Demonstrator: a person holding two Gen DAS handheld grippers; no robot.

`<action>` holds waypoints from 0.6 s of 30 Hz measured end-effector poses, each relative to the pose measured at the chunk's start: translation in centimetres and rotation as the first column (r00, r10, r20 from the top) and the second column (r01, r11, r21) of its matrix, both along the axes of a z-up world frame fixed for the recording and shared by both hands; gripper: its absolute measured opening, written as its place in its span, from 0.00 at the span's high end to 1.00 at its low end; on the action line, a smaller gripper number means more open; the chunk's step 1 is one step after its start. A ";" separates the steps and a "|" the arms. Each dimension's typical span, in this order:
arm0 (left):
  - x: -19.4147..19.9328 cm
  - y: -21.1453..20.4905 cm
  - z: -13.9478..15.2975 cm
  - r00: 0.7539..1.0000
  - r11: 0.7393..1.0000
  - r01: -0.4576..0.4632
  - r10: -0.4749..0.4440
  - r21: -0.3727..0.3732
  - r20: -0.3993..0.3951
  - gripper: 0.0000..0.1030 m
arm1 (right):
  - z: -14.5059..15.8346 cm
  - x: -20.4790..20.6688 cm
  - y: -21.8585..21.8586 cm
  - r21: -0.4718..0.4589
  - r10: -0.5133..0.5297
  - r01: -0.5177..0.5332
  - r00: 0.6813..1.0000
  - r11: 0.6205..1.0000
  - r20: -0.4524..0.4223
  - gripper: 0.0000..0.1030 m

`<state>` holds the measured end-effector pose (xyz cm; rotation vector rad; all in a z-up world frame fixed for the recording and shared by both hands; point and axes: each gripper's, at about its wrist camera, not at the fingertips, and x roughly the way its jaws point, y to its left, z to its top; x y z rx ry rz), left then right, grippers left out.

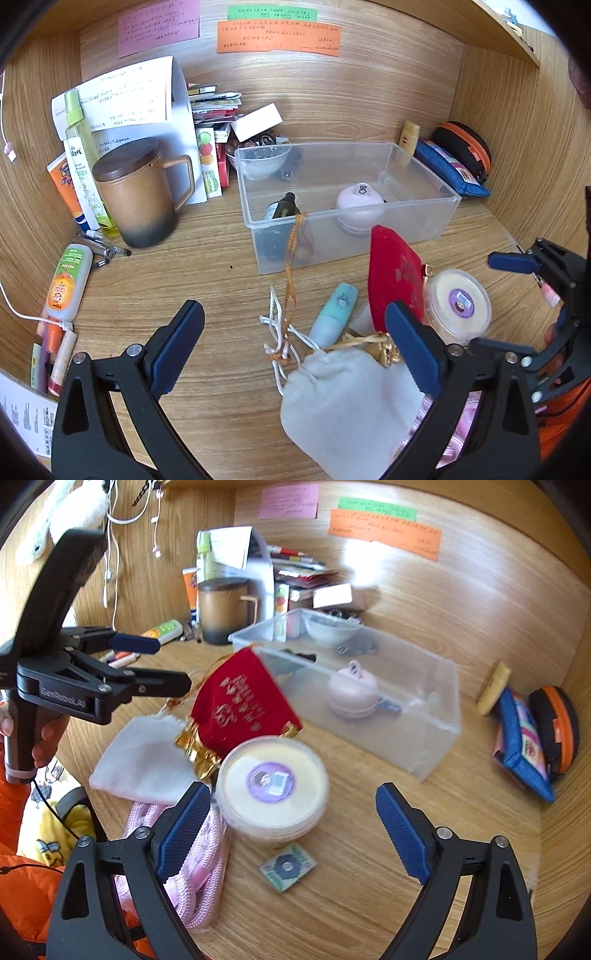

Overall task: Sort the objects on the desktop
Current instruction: 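Withdraw both tools toward the cream tub and red pouch, then grasp the cream tub with the right tool while the left tool grasps the red velvet pouch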

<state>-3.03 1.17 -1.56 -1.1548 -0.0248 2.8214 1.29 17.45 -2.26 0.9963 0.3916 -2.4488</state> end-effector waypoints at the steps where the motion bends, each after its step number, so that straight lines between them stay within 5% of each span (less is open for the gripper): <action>1: 0.1 0.1 0.0 1.000 1.000 0.003 -0.003 0.000 0.004 0.03 | -0.3 -0.1 -0.2 0.001 0.003 -0.003 1.000 1.000 0.010 0.13; 15: 0.5 1.3 -0.6 0.999 0.999 0.039 -0.039 0.008 0.028 0.03 | -3.1 -2.4 -0.8 -0.054 -0.036 0.040 0.996 0.998 0.080 0.16; 18: 0.3 1.9 -0.7 0.998 0.998 0.061 -0.062 0.012 0.033 0.03 | -2.9 -2.2 -0.8 -0.079 -0.008 0.015 0.997 0.997 0.081 0.37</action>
